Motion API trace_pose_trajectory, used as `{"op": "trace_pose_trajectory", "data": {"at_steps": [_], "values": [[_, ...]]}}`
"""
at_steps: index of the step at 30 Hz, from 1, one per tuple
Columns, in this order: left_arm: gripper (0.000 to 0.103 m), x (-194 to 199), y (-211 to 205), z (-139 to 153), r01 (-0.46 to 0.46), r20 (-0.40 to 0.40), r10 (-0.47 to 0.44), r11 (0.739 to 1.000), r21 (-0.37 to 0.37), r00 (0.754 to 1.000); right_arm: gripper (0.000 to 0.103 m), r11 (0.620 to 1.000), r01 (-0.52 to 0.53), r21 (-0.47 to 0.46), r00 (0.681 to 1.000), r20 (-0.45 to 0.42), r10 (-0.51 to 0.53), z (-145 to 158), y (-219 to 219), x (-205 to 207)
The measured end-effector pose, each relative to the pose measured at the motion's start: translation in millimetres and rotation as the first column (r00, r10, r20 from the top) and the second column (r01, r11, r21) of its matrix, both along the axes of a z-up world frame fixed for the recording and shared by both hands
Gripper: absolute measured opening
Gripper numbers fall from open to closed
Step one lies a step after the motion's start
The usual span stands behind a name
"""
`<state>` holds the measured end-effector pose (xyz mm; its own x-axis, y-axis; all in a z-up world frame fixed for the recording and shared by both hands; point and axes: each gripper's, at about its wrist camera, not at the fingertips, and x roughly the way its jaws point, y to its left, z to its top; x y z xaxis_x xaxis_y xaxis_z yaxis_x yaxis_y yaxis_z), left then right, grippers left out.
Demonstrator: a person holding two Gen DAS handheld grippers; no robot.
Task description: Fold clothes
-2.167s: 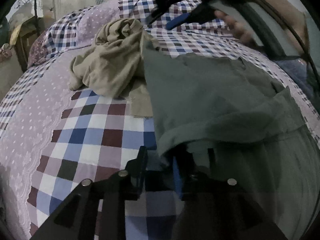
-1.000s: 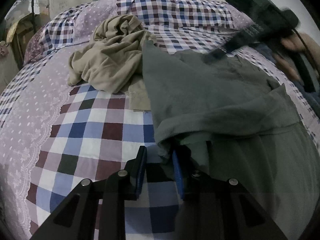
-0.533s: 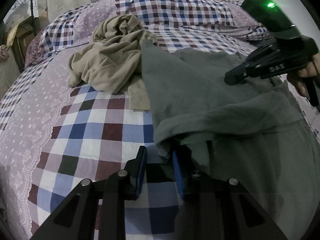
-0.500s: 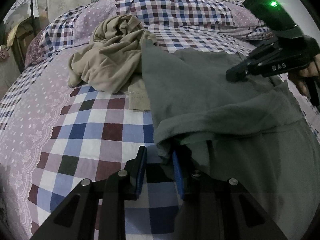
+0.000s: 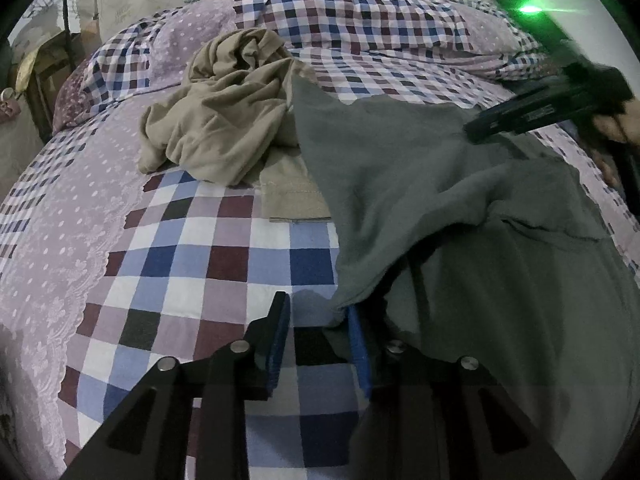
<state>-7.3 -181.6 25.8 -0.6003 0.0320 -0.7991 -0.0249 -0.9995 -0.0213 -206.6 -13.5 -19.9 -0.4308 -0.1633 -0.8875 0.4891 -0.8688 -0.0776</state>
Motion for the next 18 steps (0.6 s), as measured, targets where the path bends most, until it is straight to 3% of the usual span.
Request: {"op": "trace_pose_trajectory", "data": {"at_steps": [2,6,8,12,13,14,18], "values": [[0.042,0,-1,2,-0.009,-0.011,0.009,1.0,-0.004,1.0,0.048,0.996,0.064,-0.068,0.998,-0.019,-0.066,16,32,14],[0.045,-1,-3,5,-0.02,-0.031,0.02,1.0,-0.006,0.999,0.048,0.965,0.185,-0.184,0.979,-0.048,-0.197,35,107,67],[0.045,-2,-1,7,-0.022,-0.043,0.022,1.0,0.001,0.999,0.048,0.94,0.264,-0.216,0.958,-0.05,-0.281,46,152,100],[0.045,-2,2,13,-0.028,-0.073,0.027,0.999,-0.015,0.997,0.049,0.863,0.418,-0.283,0.9,0.002,-0.436,29,231,159],[0.041,-1,3,15,-0.033,-0.078,0.031,0.999,-0.024,0.996,0.05,0.845,0.436,-0.309,0.892,0.024,-0.451,21,242,168],[0.033,-2,3,14,-0.036,-0.076,0.033,0.999,-0.036,0.997,0.049,0.843,0.429,-0.325,0.895,0.025,-0.445,17,245,174],[0.021,-4,4,8,-0.042,-0.057,0.038,0.996,-0.081,0.998,0.048,0.842,0.383,-0.381,0.913,0.015,-0.409,5,247,192]]}}
